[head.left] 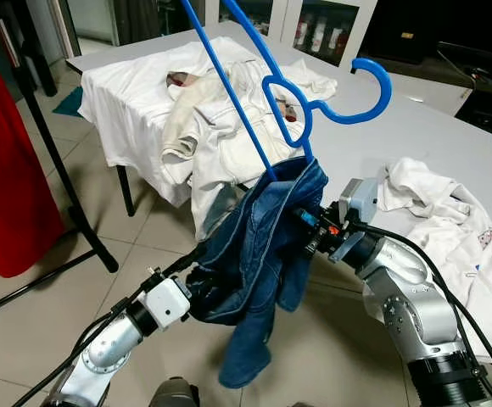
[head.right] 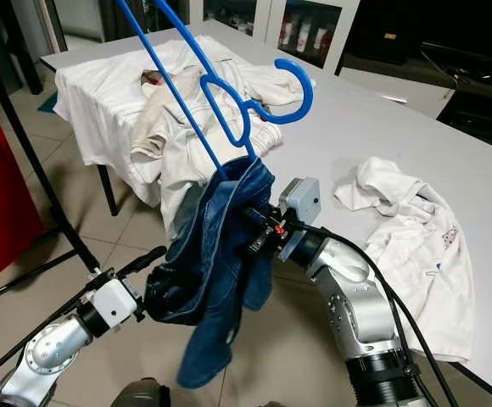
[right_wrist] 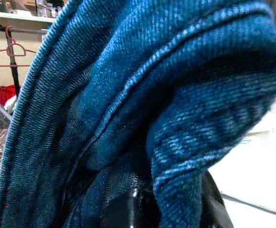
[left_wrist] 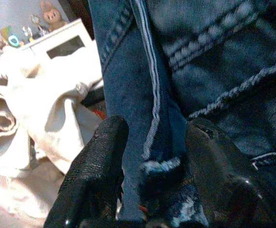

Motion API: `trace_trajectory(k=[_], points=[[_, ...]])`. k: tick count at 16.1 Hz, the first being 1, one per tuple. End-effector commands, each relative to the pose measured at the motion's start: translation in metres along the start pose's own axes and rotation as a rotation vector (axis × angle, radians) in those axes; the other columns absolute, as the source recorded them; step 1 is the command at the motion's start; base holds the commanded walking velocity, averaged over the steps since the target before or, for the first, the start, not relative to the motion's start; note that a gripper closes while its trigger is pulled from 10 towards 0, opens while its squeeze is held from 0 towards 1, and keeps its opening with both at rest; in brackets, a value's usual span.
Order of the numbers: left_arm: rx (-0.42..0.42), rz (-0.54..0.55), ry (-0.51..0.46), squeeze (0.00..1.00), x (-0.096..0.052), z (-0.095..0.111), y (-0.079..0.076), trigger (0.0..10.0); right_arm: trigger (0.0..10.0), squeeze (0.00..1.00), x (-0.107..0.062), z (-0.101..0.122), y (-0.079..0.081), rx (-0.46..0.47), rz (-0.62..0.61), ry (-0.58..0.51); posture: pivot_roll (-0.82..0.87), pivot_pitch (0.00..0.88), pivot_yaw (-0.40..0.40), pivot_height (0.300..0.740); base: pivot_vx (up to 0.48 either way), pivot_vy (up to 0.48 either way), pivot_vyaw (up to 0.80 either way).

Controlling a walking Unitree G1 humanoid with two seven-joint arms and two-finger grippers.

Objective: Hang hanger

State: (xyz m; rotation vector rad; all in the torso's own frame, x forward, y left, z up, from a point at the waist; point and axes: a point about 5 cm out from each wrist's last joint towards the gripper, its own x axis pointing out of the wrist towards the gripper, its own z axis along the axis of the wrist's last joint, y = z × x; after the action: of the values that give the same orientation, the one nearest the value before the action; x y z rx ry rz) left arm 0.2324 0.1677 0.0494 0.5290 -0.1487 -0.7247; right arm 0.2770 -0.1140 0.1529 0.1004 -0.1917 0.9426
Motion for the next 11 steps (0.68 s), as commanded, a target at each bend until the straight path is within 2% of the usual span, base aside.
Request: trace_trajectory(k=[1,4,9,11], points=[[0.011,-0.030,-0.001,0.00,0.003,0.000,-0.003,10.0,0.0,0.00,0.000,0.008,0.001,-0.021,0.006,-0.034,0.13,0.008,-0.086,0.710,0.000,0.000,0.00],[-0.011,-0.047,0.029,0.00,0.016,-0.007,-0.006,10.0,0.0,0.00,0.003,0.010,0.004,-0.016,0.027,-0.045,0.13,0.007,-0.083,0.710,0.000,0.000,0.00],[-0.017,-0.038,0.023,0.00,0.023,-0.006,-0.004,10.0,0.0,0.00,0.001,0.010,0.003,-0.017,0.035,-0.044,0.12,0.000,-0.081,0.710,0.000,0.000,0.00],[-0.048,-0.069,0.072,0.00,0.024,-0.015,-0.009,10.0,0.0,0.00,0.003,0.014,0.002,-0.020,0.031,-0.058,0.12,0.000,-0.081,0.710,0.000,0.000,0.00]])
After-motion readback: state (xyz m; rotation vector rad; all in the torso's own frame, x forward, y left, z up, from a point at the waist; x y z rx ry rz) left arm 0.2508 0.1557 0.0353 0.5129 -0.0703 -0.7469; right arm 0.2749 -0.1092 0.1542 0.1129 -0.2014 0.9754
